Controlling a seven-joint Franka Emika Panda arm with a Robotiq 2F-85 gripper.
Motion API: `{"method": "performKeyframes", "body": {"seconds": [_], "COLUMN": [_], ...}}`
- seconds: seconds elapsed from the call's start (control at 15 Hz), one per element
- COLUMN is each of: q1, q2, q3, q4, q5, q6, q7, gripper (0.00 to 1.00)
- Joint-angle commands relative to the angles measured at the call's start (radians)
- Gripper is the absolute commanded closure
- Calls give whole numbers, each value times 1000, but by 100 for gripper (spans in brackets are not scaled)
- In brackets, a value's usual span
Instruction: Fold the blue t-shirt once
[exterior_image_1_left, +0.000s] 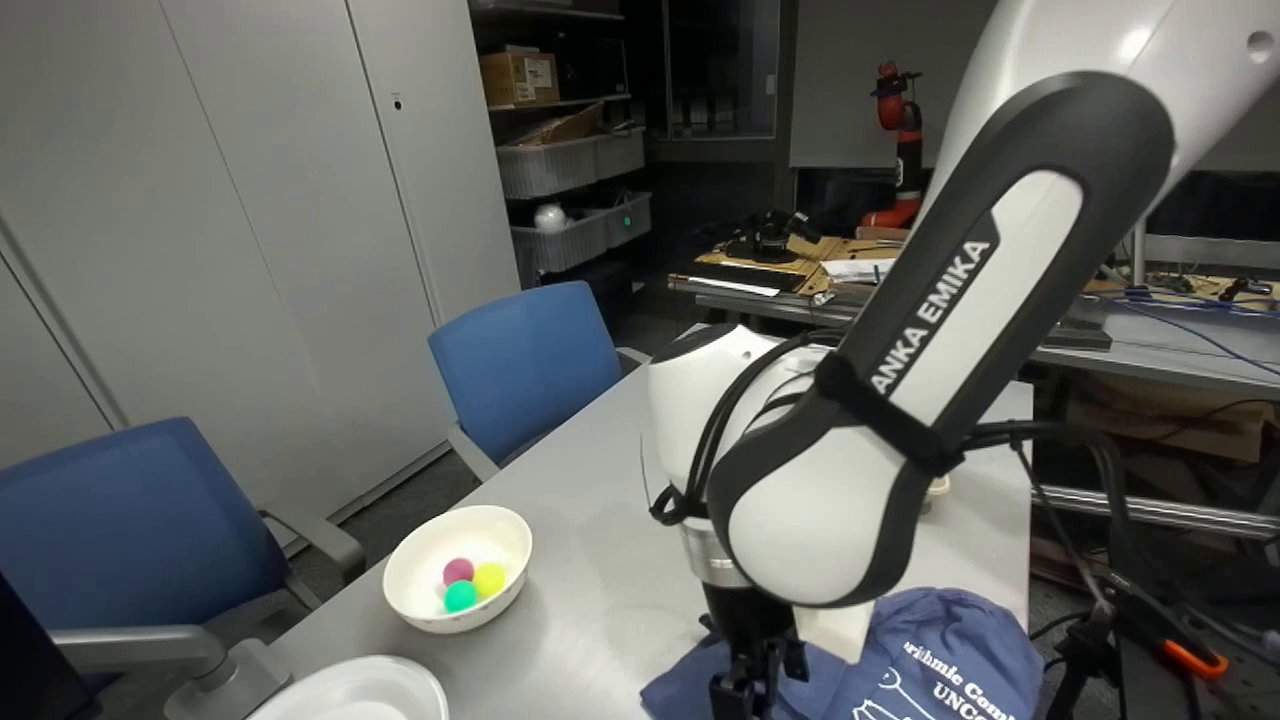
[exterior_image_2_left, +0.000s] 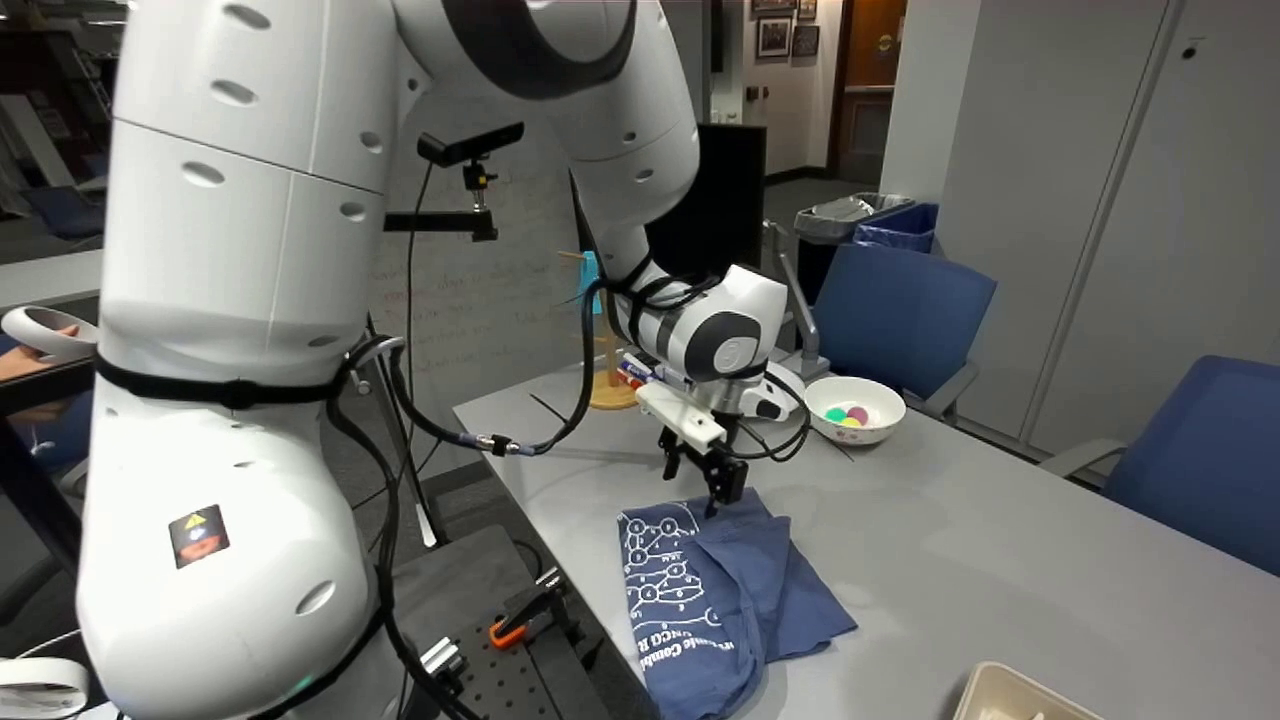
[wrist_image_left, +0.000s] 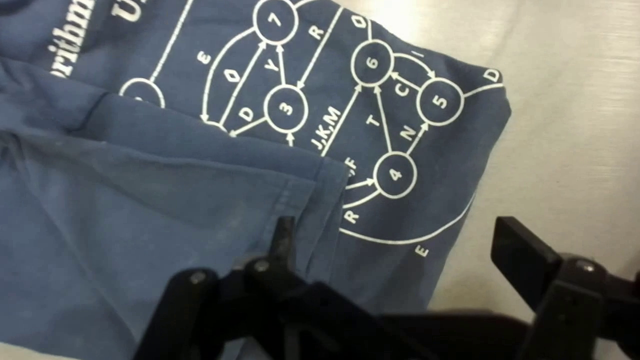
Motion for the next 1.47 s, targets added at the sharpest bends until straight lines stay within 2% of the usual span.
{"method": "performKeyframes", "body": {"seconds": [0.0, 0.47, 0.67, 0.73, 0.8, 0.87, 0.93, 1.07, 1.4], "q1": [52, 116, 131, 135, 135, 137, 137, 137, 128], "q2": [130, 273, 298, 299, 296, 293, 289, 284, 271], "q3": [-8, -17, -28, -33, -34, -36, -36, -37, -29], "q4": [128, 256, 273, 274, 272, 269, 268, 264, 257], "q5": [-37, -50, -62, -73, -81, -90, -93, -96, -87], "q6": [-11, -10, -14, -18, -21, -21, -21, -20, -16], "q7": [90, 163, 174, 178, 179, 180, 179, 178, 169], "gripper": [0, 1, 13, 11, 14, 18, 40, 43, 82]}}
